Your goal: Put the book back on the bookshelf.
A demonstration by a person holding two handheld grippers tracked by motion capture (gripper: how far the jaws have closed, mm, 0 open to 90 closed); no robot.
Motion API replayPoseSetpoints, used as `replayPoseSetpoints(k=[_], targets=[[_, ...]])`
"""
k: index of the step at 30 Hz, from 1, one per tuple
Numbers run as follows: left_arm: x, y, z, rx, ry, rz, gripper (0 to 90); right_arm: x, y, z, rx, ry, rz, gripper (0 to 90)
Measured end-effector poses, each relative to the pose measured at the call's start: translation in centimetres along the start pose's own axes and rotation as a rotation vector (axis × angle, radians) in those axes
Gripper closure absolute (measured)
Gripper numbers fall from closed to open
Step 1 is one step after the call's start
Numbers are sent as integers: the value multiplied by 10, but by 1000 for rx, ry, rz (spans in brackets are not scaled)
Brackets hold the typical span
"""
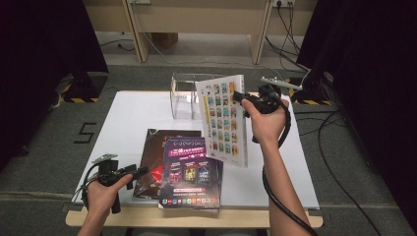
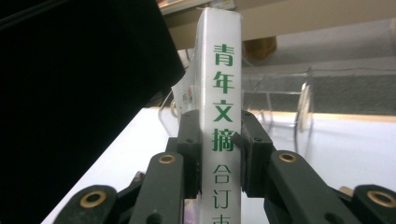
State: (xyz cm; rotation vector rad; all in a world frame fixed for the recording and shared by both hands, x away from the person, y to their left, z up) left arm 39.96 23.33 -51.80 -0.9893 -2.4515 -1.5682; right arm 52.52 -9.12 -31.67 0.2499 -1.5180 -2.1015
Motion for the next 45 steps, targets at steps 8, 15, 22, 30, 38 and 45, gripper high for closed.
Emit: replayPoseSetpoints(k=[8,15,22,30,38,45], targets=[[-1,-1,1,2,1,2,358,0,12,-14,22,-57,-30,741],[-1,-1,3,5,3,1,358,-1,23,-28,9,-80,-46,741],[0,-1,5,9,7,-6,358,-7,31,-28,20,-87,-56,741],[2,0,9,12,15,-9,358,-13,36,-28,26,-88,-65,741],[2,0,11,17,18,-8,358,-19,44,-29,15,-76,-75,741],[2,-1,12,19,20,-5,361,-26,50,-31,20,-88,-84,741]])
Point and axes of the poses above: each handheld gripper's, and its own axes: x roughly backward along the jaws, y roughly out of its top, z roughly to its left, the point moved 10 cm from there along -x, roughly forward along the jaws, and after that the axes turned 13 degrees about -z, right-handed, at the moved point
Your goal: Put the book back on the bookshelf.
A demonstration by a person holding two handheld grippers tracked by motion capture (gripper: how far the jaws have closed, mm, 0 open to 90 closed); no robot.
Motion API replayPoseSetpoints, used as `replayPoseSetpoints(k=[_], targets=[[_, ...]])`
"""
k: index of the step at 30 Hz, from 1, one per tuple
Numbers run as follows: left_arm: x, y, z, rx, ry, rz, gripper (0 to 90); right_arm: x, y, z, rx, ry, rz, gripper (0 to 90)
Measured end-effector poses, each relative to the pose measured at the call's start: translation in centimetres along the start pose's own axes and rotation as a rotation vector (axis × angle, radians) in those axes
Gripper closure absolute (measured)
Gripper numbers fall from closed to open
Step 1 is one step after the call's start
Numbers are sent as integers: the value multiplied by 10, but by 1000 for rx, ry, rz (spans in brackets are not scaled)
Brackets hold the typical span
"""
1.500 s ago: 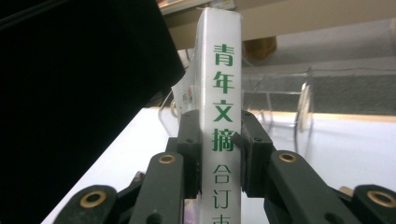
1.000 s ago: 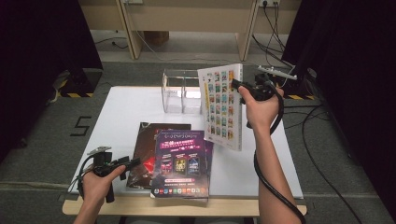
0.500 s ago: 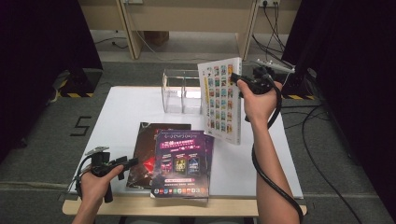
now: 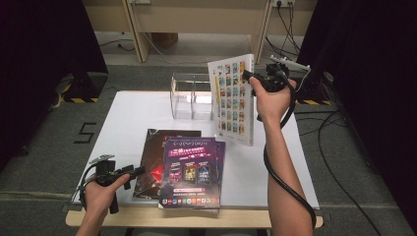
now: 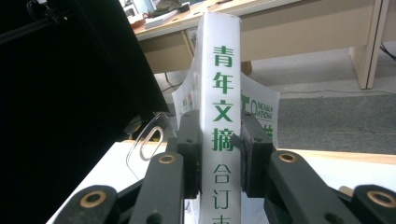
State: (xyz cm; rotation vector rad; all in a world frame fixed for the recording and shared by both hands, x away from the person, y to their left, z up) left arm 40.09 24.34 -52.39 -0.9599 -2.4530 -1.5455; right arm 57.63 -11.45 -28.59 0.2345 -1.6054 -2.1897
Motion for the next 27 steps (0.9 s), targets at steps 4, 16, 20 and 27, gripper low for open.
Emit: replayPoseSetpoints(k=[4,16,20,27], targets=[[0,0,1,2,1,0,363,-5,1,-2,-4,-6,-8,741],[0,-1,2,8,1,-3,363,-20,-2,9,-52,40,0,741],[-1,-1,2,6,0,1,364,-26,0,4,-52,40,-2,741],[-2,-5,0,6,-4,14,364,-35,4,-14,-41,-14,-6,741]])
Point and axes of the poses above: each handheld gripper's, and its own axes: x roughly backward along the jaws, y roughly out of its top, z roughly to its left, the point moved 10 cm from there along -x, roughly forward along the jaws, and after that the axes turned 13 degrees about -z, right-handed, at the moved point
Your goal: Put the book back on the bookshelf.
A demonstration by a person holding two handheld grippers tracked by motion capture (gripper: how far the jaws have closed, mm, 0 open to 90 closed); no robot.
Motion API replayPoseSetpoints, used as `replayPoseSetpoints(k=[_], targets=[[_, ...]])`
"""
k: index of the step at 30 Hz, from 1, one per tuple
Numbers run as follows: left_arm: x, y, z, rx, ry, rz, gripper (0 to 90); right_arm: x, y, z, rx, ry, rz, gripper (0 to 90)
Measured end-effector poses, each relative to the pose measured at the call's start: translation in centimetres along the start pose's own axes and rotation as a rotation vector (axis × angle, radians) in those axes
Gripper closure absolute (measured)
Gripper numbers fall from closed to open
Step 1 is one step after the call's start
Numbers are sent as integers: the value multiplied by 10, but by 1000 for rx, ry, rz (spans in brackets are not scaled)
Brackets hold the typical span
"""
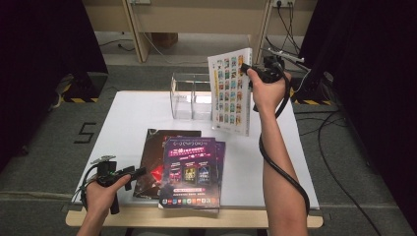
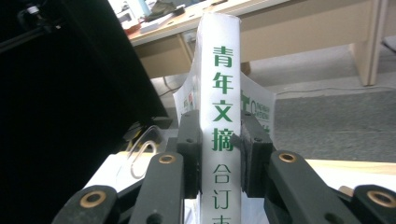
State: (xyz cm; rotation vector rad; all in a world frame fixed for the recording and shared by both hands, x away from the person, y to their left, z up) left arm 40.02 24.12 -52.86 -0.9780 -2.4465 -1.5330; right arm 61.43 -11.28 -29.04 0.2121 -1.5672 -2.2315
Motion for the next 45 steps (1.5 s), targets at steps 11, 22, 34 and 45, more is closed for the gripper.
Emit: replayPoseSetpoints(k=[11,22,34,45], targets=[[-1,-2,0,0,-1,4,363,-4,3,-11,28,-59,-27,741],[-3,-4,0,11,-8,6,364,-26,3,0,30,-101,-53,740],[-3,-5,0,17,-12,7,364,-37,2,7,-1,-96,-70,740],[-4,-6,0,21,-14,10,364,-26,-1,28,-6,-35,-67,740]])
Point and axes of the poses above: each handheld gripper's, and its own axes: x roughly backward along the jaws, y roughly out of its top, z roughly to its left, the point moved 10 cm from there along -x, roughly forward along the jaws, and after that the axes turned 13 degrees about -z, right-handed, at the moved point
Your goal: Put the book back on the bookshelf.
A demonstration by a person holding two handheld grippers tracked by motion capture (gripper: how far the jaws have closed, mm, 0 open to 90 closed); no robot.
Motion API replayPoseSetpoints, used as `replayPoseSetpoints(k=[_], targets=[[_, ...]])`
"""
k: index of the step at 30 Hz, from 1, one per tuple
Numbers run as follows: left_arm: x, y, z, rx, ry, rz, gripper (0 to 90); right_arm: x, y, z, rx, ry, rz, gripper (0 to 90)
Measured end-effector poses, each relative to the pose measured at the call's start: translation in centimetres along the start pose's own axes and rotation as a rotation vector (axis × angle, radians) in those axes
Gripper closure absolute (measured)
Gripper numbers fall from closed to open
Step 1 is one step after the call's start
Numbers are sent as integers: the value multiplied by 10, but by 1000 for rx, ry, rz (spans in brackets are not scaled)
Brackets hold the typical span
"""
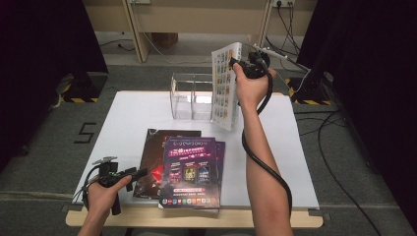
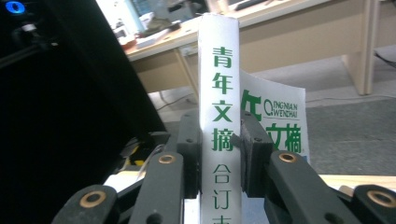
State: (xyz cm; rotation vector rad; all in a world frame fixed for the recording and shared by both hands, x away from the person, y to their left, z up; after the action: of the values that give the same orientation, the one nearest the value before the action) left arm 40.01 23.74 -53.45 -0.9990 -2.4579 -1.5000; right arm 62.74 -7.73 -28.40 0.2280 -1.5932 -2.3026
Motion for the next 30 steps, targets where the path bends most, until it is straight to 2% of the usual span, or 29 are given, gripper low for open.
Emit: replayPoseSetpoints(k=[1,7,11,17,22,25,30], targets=[[0,0,-1,1,-1,1,365,11,5,9,-12,34,-4,741],[1,2,-4,-5,-8,-6,365,32,18,28,-33,111,-8,741],[2,4,-6,-1,-12,-12,365,36,18,37,-49,149,2,741],[3,3,-5,-4,-14,-8,366,25,7,46,-59,184,37,741],[4,5,-3,4,-7,-17,366,13,4,35,-50,162,46,741],[3,5,-8,1,-21,-13,368,9,6,20,-68,126,34,740],[2,4,-7,-5,-17,-9,368,9,8,-6,-86,59,6,740]])
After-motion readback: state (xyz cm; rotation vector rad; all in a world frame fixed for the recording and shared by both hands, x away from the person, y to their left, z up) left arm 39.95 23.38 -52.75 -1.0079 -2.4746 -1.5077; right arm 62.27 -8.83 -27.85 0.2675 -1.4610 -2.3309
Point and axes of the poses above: each handheld gripper's, and its own axes: x roughly backward along the jaws, y roughly out of its top, z roughly to its left, the point moved 10 cm from there along -x, roughly forward along the jaws, and after that the axes turned 13 degrees about -z, right-handed, at the moved point
